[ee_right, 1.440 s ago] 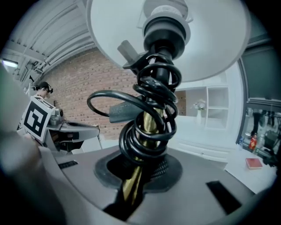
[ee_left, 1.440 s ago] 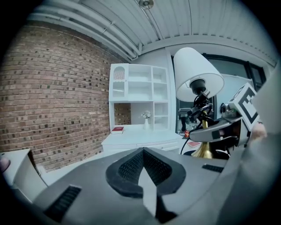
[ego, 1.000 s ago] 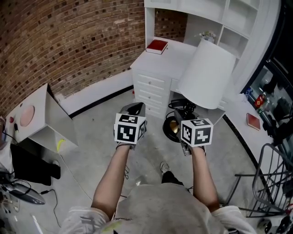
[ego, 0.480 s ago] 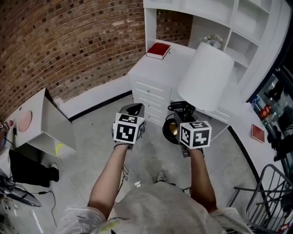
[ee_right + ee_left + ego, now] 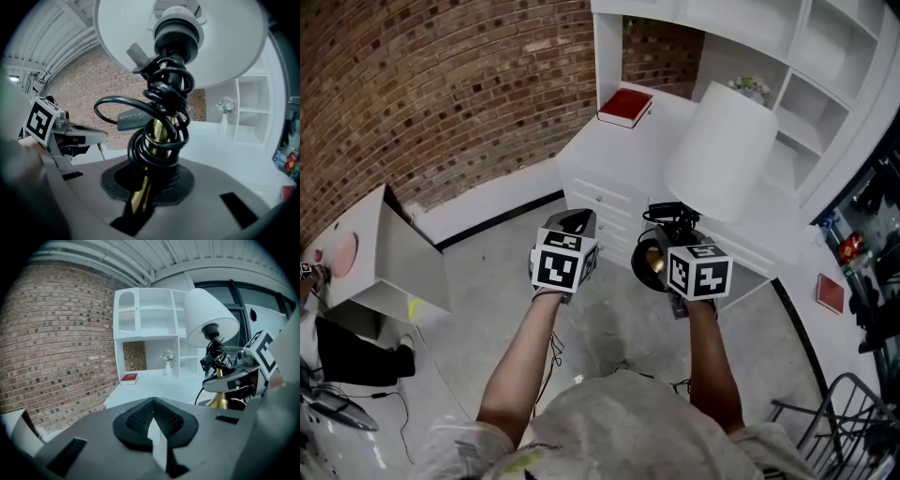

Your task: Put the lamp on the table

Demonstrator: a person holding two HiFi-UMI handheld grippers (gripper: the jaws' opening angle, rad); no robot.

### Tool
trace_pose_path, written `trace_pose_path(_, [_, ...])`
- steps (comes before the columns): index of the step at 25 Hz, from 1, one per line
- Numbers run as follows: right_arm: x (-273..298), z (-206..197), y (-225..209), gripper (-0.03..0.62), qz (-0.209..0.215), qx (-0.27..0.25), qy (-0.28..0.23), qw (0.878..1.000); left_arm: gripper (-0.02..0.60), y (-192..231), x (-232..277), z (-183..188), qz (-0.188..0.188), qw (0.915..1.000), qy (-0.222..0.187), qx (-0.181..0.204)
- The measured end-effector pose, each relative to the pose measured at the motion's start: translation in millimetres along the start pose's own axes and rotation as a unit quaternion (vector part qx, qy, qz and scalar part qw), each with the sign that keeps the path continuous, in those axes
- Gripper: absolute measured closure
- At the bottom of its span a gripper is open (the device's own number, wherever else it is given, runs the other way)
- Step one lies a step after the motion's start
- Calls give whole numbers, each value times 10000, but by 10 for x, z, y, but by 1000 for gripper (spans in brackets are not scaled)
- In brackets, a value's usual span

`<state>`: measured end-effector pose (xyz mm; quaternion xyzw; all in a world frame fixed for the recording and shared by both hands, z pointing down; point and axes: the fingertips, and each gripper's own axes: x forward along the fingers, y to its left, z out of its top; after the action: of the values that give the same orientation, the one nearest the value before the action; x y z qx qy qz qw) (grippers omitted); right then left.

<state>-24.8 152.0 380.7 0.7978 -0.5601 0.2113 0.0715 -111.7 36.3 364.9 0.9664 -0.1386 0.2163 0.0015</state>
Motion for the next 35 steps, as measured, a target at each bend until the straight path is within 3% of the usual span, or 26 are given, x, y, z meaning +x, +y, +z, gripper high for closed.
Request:
trace_pose_path(20, [587, 65, -725, 528, 137, -35, 195, 9997, 584, -4, 855, 64, 117, 9997, 218, -83])
trace_pose_path(35, [692, 84, -933, 528, 257, 133, 233, 9993, 584, -64, 1136, 200, 68, 9998, 181, -69])
